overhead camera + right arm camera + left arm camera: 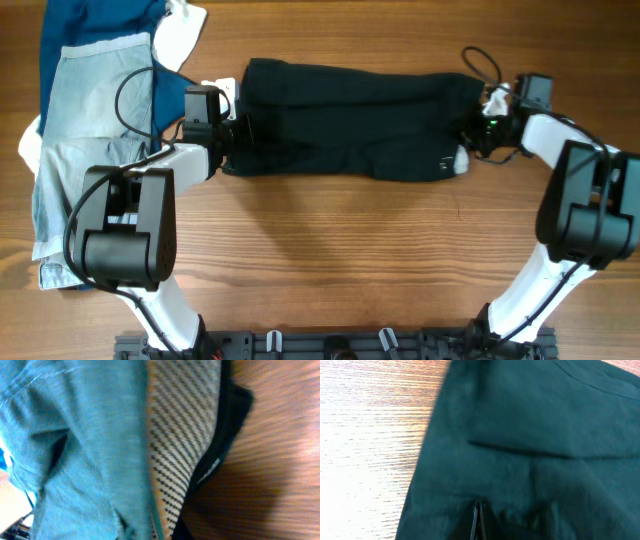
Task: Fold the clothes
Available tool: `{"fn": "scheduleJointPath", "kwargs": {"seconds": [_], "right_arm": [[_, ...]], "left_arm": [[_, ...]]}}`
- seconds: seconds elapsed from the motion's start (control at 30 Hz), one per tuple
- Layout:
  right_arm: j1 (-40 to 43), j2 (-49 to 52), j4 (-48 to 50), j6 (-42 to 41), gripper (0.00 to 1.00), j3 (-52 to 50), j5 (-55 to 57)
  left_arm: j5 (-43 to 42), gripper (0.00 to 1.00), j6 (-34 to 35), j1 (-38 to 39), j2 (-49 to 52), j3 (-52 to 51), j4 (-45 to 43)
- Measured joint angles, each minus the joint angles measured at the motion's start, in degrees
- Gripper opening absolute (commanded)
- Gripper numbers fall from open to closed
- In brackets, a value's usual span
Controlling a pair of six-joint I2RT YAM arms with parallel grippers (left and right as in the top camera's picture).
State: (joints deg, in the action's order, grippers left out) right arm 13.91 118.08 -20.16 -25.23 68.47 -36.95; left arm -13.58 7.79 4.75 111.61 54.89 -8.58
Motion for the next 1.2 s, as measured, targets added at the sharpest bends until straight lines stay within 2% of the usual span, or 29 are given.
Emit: {"fn": "scheduleJointPath", "kwargs": {"seconds": [0.13,0.3,0.53,0.63,0.77,0.83,0.97,1.2], "right_arm": [[5.3,0.5,-2.6,2.6,0.04,2.0,-1.9],[10.8,1.0,-11.1,9.3,0.05,9.1,-2.5],[9.8,1.0,-27.6,18.4,0.04,22.7,-0.7],[6.2,0.8,-31.4,20.0,0.04,26.9,0.3],[-0.7,-0.2,-31.7,19.4,0.04,27.5,2.0],[-7.0,-0.6,-31.5,17.8,0.04,27.6,3.0],[-19.3,-0.7,-26.6,12.4,0.04,27.6,6.4],[-29.4,-0.7,-17.1,3.4,0.04,27.6,8.1]], "left_arm": [[-0.1,0.04,0.0,0.1,0.5,0.0,0.7],[-0.7,0.04,0.9,0.2,0.5,0.8,3.5],[-1.6,0.04,1.3,0.2,0.5,1.0,4.2],[-1.8,0.04,1.3,0.2,0.5,1.0,4.2],[-1.8,0.04,1.3,0.2,0.5,1.0,4.2],[-1.8,0.04,1.3,0.3,0.5,1.0,4.2],[-2.0,0.04,1.4,0.4,0.5,1.0,4.3],[-2.2,0.04,1.5,0.4,0.5,1.0,4.3]]}}
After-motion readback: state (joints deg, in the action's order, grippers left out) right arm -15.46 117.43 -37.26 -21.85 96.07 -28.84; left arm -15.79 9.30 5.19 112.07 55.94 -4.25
